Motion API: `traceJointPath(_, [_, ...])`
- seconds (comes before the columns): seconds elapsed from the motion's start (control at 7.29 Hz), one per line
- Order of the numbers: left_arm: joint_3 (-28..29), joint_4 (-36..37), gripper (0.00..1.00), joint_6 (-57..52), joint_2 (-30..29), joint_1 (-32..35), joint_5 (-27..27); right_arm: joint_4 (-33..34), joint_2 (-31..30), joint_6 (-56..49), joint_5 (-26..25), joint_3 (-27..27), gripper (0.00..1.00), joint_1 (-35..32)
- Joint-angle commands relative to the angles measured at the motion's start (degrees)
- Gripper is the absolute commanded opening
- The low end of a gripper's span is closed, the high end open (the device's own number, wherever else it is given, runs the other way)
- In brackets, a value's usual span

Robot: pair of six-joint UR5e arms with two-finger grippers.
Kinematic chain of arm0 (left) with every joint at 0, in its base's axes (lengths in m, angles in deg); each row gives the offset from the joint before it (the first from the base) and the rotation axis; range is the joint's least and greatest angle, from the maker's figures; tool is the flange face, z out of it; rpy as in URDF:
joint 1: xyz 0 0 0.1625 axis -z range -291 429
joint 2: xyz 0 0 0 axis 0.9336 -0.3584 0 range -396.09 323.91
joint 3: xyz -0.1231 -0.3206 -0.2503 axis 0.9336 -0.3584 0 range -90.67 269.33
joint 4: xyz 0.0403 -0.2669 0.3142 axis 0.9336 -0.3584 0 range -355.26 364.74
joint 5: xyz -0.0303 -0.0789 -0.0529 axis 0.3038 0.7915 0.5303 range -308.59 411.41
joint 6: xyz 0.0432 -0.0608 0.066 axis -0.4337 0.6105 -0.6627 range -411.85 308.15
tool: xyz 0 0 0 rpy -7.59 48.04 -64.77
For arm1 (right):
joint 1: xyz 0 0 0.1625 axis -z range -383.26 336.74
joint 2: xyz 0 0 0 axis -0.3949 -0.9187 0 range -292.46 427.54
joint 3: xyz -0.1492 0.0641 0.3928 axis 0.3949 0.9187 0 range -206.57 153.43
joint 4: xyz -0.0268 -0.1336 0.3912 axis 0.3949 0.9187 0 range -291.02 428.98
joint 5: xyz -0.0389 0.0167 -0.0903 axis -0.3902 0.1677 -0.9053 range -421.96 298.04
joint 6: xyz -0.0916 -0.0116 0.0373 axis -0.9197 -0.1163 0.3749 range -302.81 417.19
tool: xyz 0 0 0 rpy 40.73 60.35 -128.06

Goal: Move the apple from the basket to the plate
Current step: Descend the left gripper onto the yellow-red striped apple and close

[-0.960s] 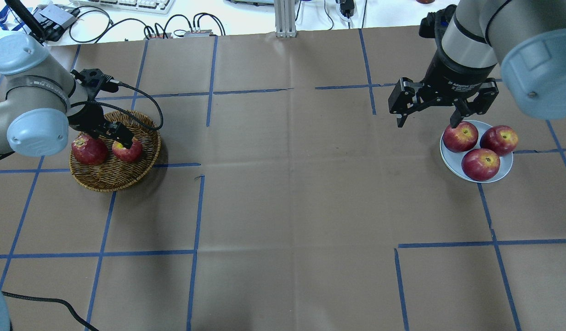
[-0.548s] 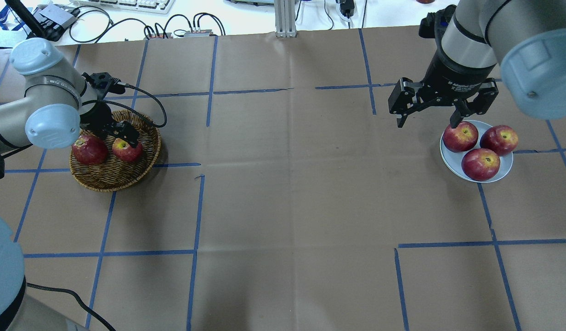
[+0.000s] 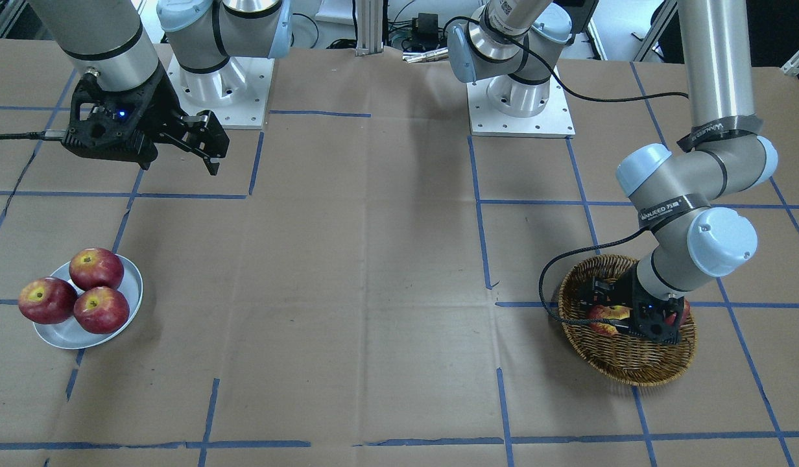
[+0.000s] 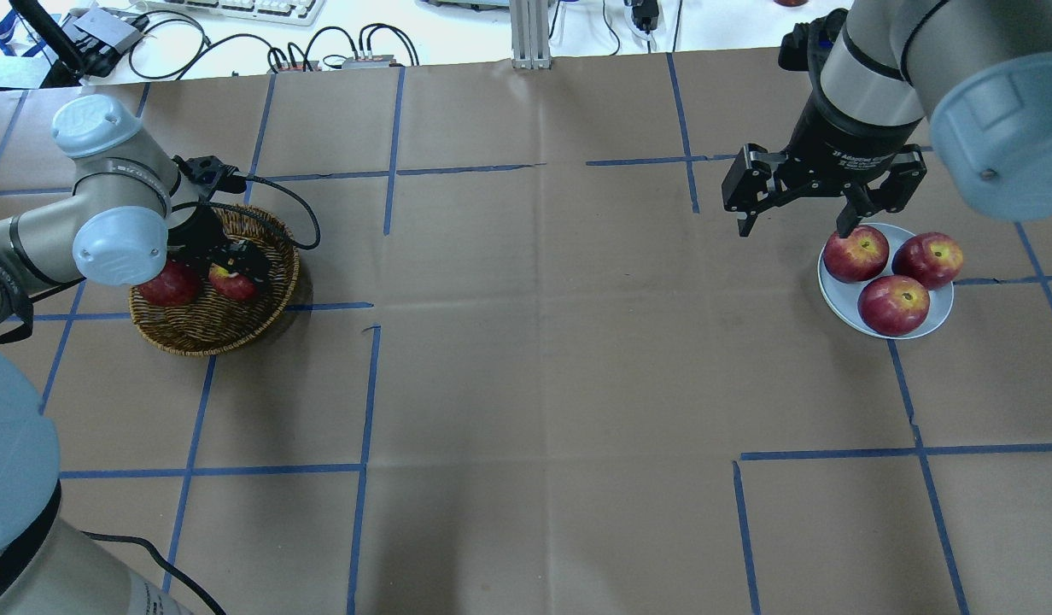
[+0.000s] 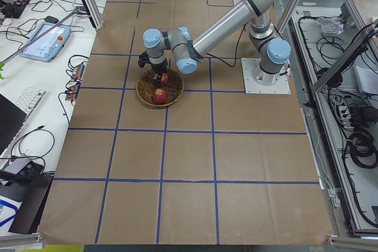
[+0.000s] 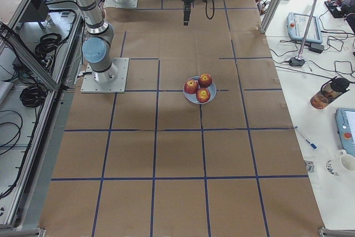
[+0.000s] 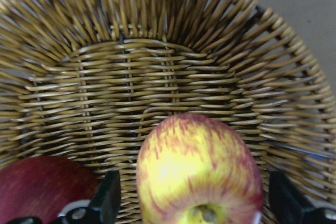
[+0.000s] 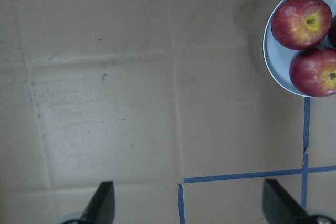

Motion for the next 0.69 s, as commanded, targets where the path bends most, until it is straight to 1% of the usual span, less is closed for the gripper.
traceJointPath(0.0, [0.52,0.01,0.74,0.16,-0.57,-0.08,-0.22,0.00,-0.01,0.00,0.06,-0.02,1.00,0.00])
traceJointPath(0.14, [0.88,-0.08,0.64,0.16,-0.74,-0.08,-0.39,0.00,-0.01,0.00,0.06,-0.02,1.00,0.00])
traceJointPath(0.27, [1.05,-0.08,0.59,0.42,-0.66,0.01,-0.31,0.00,-0.01,0.00,0.06,-0.02,1.00,0.00])
traceJointPath(0.41, [1.23,-0.08,0.54,1.29,-0.14,0.01,-0.39,0.00,-0.01,0.00,0.06,-0.02,1.00,0.00])
traceJointPath(0.55, [1.32,-0.08,0.54,2.43,0.56,0.27,-0.48,0.00,-0.01,0.00,0.06,-0.02,1.00,0.00])
